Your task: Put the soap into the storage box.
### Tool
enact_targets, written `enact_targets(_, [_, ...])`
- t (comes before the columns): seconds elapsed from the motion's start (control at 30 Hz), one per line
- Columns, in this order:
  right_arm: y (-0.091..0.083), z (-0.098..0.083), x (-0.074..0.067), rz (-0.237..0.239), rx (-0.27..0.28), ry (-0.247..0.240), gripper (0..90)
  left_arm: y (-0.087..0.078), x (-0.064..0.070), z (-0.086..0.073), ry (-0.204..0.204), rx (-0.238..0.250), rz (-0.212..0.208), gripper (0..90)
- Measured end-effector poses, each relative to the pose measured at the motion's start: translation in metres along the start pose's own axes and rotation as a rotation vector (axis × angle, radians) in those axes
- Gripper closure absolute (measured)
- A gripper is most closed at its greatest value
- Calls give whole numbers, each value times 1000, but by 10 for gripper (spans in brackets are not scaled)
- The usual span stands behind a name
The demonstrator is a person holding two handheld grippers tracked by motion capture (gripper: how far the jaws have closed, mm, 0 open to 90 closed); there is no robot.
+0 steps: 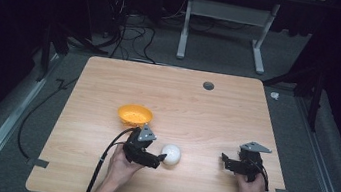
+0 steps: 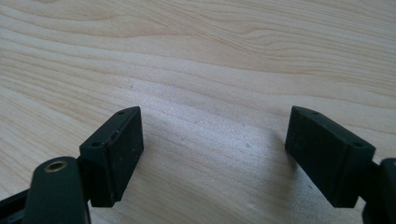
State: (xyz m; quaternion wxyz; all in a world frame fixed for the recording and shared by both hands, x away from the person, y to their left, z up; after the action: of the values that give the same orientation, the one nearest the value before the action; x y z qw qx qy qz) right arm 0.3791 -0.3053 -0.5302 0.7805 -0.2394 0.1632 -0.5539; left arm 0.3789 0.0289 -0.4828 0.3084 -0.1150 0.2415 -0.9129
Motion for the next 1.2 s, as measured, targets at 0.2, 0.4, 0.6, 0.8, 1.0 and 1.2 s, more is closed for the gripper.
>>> enact_targets(0.2, [0,0,0,0,0,-2,203,10,6,1,7,-10,-20,137])
enact_targets(0.4, [0,0,0,-1,0,-2,203,20,10,2,19,-24,-31,136])
enact_targets(0.6, [0,0,0,-1,0,-2,203,32,17,4,45,-38,-37,132])
enact_targets(0.8, [0,0,0,-1,0,-2,203,43,20,0,52,-59,-38,127])
enact_targets(1.0, [0,0,0,0,0,-2,203,53,22,-5,77,-88,-34,124])
enact_targets(1.2, [0,0,0,-1,0,-2,203,59,24,-10,81,-112,-39,129])
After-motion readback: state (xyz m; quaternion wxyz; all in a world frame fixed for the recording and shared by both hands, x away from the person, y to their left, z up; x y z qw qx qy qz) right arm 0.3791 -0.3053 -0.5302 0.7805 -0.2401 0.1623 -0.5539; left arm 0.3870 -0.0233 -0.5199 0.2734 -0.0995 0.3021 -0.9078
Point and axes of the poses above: each handheld gripper's, and its own axes: y roughly forward along the jaws, z roughly out of its top, x roughly to its right, the point moved 4 cm from there along y, roughly forward along the jaws, and after that the axes turned 11 degrees about x, right-handed, at the moved point
